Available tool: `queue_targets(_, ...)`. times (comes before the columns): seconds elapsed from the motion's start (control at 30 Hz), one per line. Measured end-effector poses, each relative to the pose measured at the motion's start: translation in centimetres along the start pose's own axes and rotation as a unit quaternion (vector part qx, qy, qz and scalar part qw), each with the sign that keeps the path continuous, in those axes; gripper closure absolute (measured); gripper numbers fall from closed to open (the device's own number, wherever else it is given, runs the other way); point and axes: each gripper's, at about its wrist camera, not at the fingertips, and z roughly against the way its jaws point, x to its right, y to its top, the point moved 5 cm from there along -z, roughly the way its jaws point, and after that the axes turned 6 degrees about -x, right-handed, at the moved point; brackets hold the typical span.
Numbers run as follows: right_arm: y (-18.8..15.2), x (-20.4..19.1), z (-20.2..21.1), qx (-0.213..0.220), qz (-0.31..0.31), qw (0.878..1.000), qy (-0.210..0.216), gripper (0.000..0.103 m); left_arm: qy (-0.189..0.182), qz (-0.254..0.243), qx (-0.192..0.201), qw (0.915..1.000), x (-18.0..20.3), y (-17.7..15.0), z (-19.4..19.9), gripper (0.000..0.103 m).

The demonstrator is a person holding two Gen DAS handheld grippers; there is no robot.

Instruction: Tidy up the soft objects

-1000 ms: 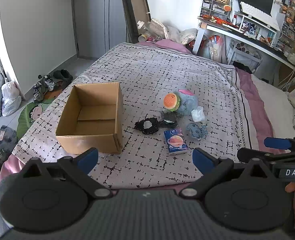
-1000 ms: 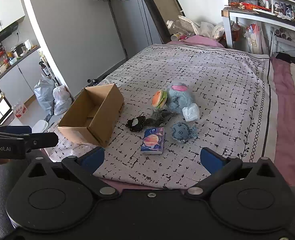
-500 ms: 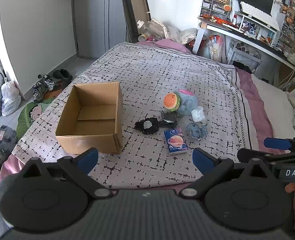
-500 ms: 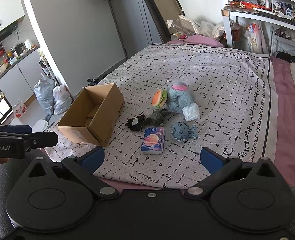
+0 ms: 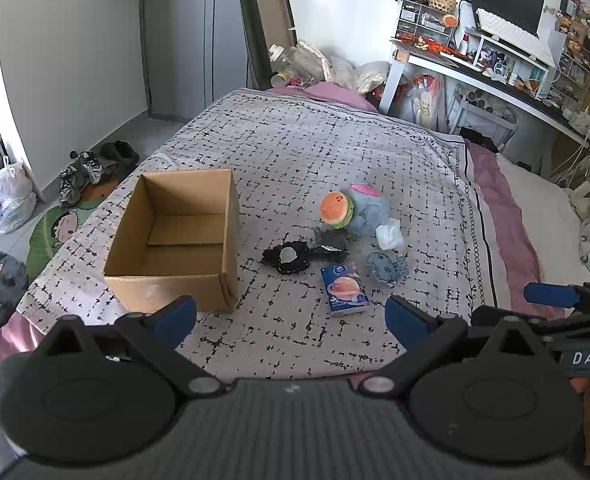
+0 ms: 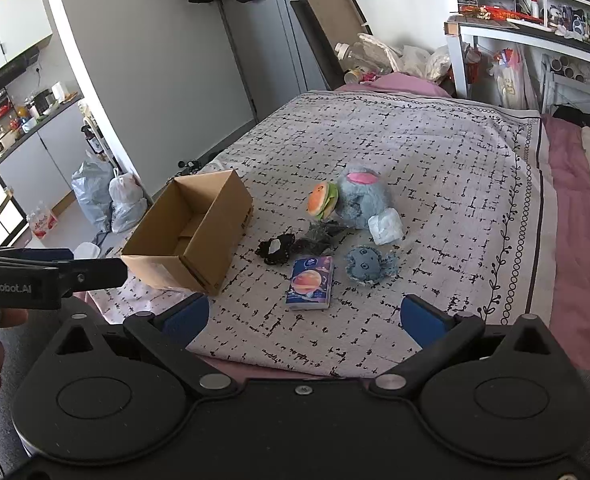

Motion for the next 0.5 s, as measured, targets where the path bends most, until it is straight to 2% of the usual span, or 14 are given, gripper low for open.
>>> queue_targets(0.2, 0.5, 0.7, -0.2, -0.018, -0.025, 0.999, 0.029, 0.000, -0.009, 0.001, -0.002, 1.0000, 0.3, 0.2, -1.0, 0.003)
queue_targets(0.5, 2.4, 1.7, -1.3, -0.026, -0.043, 0.999, 0.019, 0.000, -0.025, 0.002, -0.017, 0.9995, 1.2, 0.6, -3.9, 0.004)
